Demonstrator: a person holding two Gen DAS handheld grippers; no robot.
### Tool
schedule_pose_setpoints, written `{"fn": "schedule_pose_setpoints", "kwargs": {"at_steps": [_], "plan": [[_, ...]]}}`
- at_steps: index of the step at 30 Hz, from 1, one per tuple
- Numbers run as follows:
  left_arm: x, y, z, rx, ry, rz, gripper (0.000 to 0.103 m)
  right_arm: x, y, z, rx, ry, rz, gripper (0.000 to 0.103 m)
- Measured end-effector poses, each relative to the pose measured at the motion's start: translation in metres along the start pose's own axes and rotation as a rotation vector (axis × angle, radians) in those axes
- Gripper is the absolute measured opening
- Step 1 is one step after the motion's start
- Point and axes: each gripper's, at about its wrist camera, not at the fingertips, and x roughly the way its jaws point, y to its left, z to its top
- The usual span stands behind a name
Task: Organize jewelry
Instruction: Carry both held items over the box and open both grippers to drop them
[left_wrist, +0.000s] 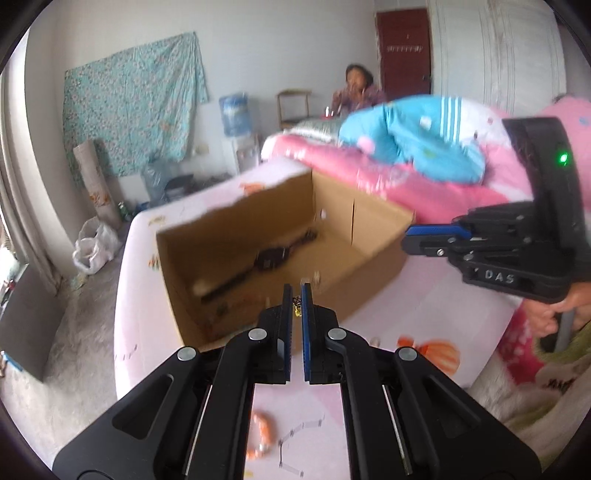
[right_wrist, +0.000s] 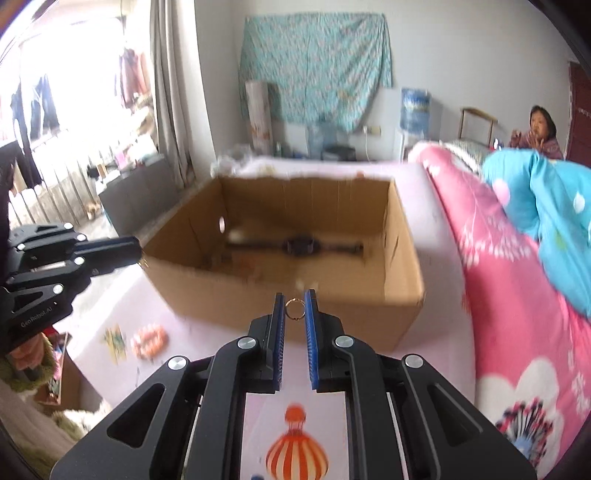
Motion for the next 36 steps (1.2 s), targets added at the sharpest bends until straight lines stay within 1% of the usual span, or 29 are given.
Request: {"fn": "schedule_pose_setpoints", "kwargs": {"at_steps": [4, 6, 7, 8, 10, 14, 15, 17, 20, 22, 24, 27, 29, 34, 35, 36], "plan": [[0.018, 0.011, 0.016, -0.036, -0.017, -0.035, 0.004, 0.011, -0.014, 0.027, 0.007, -0.034, 0.028, 0.011], [0.039, 0.018, 0.024, -0.073, 0.004, -0.081, 0.004, 0.026, -0.022, 0.039, 0.015, -0.017, 0.04, 0.011], [0.045, 0.022, 0.022, -0.082, 0.019, -0.093, 0.004, 0.034, -0.026, 0.042, 0.02, 0.001, 0.051, 0.011], [0.061, 0.024, 0.024, -0.09, 0.049, -0.095, 0.004, 0.042, -0.03, 0.045, 0.027, 0.019, 0.066, 0.011], [0.083, 0.025, 0.023, -0.087, 0.099, -0.108, 0.004, 0.066, -0.041, 0.053, 0.049, 0.08, 0.083, 0.011], [0.132, 0.029, 0.017, -0.122, 0.234, -0.139, 0.004, 0.11, -0.055, 0.059, 0.045, 0.202, 0.055, 0.011], [0.138, 0.03, 0.014, -0.126, 0.255, -0.145, 0.004, 0.122, -0.058, 0.061, 0.039, 0.239, 0.058, 0.011], [0.152, 0.031, 0.012, -0.137, 0.302, -0.171, 0.004, 0.135, -0.062, 0.062, 0.044, 0.279, 0.061, 0.011], [0.164, 0.032, 0.01, -0.163, 0.338, -0.191, 0.004, 0.15, -0.065, 0.064, 0.039, 0.327, 0.066, 0.011], [0.168, 0.034, 0.008, -0.179, 0.355, -0.194, 0.008, 0.153, -0.066, 0.066, 0.033, 0.328, 0.063, 0.012], [0.17, 0.037, 0.008, -0.187, 0.362, -0.185, 0.02, 0.154, -0.066, 0.068, 0.025, 0.322, 0.048, 0.012], [0.167, 0.038, 0.009, -0.184, 0.353, -0.171, 0.028, 0.152, -0.07, 0.071, 0.043, 0.307, 0.051, 0.012], [0.165, 0.04, 0.009, -0.181, 0.342, -0.16, 0.031, 0.149, -0.074, 0.074, 0.051, 0.294, 0.047, 0.012], [0.153, 0.043, 0.011, -0.191, 0.315, -0.146, 0.033, 0.132, -0.083, 0.08, 0.093, 0.247, 0.041, 0.013], [0.149, 0.044, 0.011, -0.191, 0.307, -0.139, 0.033, 0.129, -0.084, 0.081, 0.097, 0.24, 0.039, 0.014], [0.146, 0.045, 0.012, -0.191, 0.3, -0.132, 0.034, 0.122, -0.084, 0.081, 0.103, 0.228, 0.034, 0.018]]}}
